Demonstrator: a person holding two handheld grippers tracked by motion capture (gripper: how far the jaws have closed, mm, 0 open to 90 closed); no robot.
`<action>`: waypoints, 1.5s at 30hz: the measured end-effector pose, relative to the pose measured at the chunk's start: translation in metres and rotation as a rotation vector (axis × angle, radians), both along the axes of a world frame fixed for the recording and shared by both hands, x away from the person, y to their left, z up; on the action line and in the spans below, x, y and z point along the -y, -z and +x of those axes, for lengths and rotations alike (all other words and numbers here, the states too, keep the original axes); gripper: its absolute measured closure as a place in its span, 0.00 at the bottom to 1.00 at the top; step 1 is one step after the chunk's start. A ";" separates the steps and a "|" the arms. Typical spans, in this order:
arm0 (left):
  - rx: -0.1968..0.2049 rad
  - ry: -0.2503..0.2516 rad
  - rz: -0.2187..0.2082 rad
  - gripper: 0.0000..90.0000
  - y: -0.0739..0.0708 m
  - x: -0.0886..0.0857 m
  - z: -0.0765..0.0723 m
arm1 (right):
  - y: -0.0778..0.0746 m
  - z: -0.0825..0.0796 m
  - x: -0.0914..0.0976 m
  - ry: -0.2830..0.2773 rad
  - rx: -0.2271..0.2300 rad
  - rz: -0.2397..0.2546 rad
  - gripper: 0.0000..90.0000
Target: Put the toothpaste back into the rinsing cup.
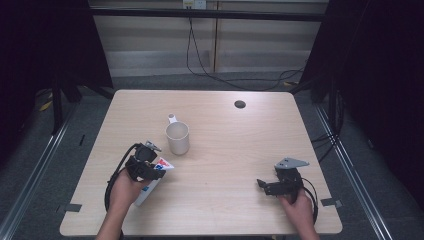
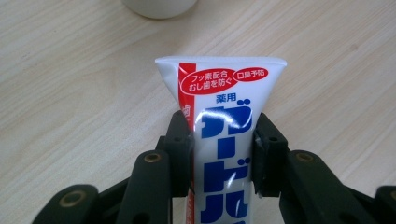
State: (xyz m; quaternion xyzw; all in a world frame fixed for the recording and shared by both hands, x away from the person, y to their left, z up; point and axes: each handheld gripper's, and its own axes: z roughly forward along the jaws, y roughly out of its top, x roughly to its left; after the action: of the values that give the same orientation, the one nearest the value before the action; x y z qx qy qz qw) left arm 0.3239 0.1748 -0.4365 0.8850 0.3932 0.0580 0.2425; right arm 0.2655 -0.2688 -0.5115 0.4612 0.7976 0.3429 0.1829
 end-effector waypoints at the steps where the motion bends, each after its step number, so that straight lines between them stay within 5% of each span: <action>1: 0.007 -0.001 -0.004 0.73 -0.002 -0.001 0.000 | 0.000 0.000 0.000 0.001 0.000 -0.001 0.13; 6: 0.029 -0.018 -0.053 0.74 -0.011 -0.005 0.000 | 0.000 0.000 0.000 -0.001 0.000 0.000 0.13; 23: 0.119 -0.067 -0.119 0.73 -0.035 -0.007 0.003 | 0.000 0.000 0.000 0.000 0.000 -0.001 0.13; 45: 0.170 -0.095 -0.204 0.73 -0.065 -0.008 0.013 | 0.000 0.000 0.000 0.000 0.000 0.000 0.13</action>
State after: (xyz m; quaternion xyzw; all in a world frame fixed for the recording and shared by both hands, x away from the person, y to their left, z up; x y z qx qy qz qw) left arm 0.3372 0.1825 -0.3714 0.8281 0.4163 0.1041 0.3607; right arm 0.2654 -0.2688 -0.5115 0.4613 0.7977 0.3426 0.1829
